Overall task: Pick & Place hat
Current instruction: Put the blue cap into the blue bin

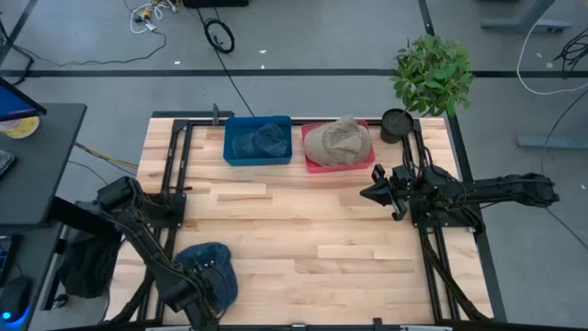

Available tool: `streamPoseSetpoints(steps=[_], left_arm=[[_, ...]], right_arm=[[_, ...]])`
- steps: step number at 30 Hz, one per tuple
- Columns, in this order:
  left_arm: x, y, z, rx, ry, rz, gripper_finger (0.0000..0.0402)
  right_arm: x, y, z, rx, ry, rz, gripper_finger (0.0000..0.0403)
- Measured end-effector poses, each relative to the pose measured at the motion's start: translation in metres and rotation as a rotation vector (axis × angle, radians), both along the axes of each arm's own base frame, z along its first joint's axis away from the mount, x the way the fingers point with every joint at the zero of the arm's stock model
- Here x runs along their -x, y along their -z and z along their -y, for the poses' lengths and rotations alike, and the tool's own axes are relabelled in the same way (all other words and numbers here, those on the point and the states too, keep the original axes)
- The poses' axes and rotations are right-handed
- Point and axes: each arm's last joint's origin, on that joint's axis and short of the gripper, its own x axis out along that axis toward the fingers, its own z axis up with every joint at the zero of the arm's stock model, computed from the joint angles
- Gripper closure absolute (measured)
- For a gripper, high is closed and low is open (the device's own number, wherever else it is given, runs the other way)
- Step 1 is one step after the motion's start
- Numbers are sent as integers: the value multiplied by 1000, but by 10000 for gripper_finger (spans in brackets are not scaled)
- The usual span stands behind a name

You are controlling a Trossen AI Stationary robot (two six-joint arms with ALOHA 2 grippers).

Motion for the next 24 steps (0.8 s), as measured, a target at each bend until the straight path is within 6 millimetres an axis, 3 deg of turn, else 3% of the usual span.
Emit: streamPoseSetpoints(steps=[5, 14, 24], left_arm=[[-1, 0, 0, -4, 63, 6, 175], [-3, 0, -3, 4, -60, -15, 381], [-17, -16, -9, -7, -149, -32, 395]], right_arm=[[0, 0, 0, 0, 0, 0, 392], [0, 0, 0, 0, 0, 0, 392], [0, 0, 0, 0, 0, 0, 392]])
